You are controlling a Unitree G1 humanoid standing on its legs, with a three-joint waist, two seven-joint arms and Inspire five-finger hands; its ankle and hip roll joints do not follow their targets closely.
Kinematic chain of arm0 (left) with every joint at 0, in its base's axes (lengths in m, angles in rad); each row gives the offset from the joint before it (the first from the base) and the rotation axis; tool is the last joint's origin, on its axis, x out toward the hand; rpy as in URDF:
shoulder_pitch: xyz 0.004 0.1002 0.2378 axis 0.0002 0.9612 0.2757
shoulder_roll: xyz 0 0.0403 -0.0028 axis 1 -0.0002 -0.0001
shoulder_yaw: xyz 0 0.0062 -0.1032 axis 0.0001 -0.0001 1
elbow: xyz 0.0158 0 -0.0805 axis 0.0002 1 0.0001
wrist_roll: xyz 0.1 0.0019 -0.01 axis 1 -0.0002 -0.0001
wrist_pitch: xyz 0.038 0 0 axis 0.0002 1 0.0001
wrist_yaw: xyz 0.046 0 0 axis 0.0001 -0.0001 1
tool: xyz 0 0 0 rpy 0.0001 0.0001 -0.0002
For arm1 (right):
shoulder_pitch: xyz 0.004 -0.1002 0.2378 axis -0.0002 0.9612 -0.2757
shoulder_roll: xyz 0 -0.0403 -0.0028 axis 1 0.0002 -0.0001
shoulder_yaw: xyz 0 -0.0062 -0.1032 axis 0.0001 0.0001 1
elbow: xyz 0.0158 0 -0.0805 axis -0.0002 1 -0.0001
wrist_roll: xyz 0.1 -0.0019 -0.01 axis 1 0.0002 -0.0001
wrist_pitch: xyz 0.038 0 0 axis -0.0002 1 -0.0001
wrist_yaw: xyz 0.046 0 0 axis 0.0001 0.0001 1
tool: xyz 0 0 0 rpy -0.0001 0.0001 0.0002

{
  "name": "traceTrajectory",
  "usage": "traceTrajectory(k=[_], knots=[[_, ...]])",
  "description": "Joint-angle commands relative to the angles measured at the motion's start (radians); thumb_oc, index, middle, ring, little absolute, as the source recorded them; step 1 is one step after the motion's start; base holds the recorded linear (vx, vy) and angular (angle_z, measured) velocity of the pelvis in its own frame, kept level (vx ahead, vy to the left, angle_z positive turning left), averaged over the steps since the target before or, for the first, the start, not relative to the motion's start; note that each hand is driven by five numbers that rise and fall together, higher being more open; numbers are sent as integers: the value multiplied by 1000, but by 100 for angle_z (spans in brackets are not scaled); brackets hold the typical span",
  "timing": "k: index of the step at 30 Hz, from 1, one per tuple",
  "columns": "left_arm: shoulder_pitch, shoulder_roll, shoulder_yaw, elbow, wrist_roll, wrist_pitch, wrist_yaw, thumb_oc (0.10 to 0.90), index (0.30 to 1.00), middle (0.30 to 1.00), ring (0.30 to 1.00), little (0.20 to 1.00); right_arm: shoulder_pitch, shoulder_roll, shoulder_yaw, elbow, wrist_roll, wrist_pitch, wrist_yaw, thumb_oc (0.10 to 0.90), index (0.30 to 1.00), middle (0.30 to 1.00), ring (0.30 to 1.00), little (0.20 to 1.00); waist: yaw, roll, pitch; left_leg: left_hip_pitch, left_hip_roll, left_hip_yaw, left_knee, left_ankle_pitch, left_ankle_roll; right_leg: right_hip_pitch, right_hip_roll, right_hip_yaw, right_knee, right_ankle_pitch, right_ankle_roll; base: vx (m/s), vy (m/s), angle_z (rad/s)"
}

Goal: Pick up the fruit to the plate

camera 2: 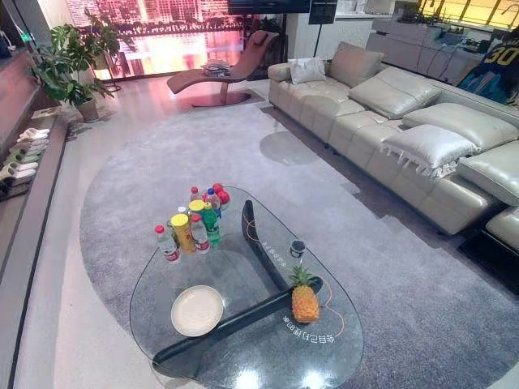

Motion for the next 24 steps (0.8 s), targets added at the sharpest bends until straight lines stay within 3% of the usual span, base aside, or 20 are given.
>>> traceTrajectory(k=[1,16,24], knots=[[-93,-3,21,78,-15,-21,6,800,900,900,900,900,-34,8,19,107,-25,36,8,800,900,900,900,900,11,-38,14,-2,-43,-86,6,-56,-33,51,-32,-4,17,-2,43,101,121,-44],[-91,1,19,79,-20,-34,-31,800,900,900,900,900,-39,10,21,113,-8,40,4,800,900,900,900,900,15,-39,15,-1,-42,-86,9,-55,-31,53,-33,-6,19,-3,42,0,0,0],[-90,2,22,80,-20,-35,-24,800,900,900,900,900,-29,9,19,113,-23,-2,-48,800,900,900,900,900,9,-40,26,-7,-39,-83,14,-54,-32,40,-33,-2,27,-3,43,0,0,0]])
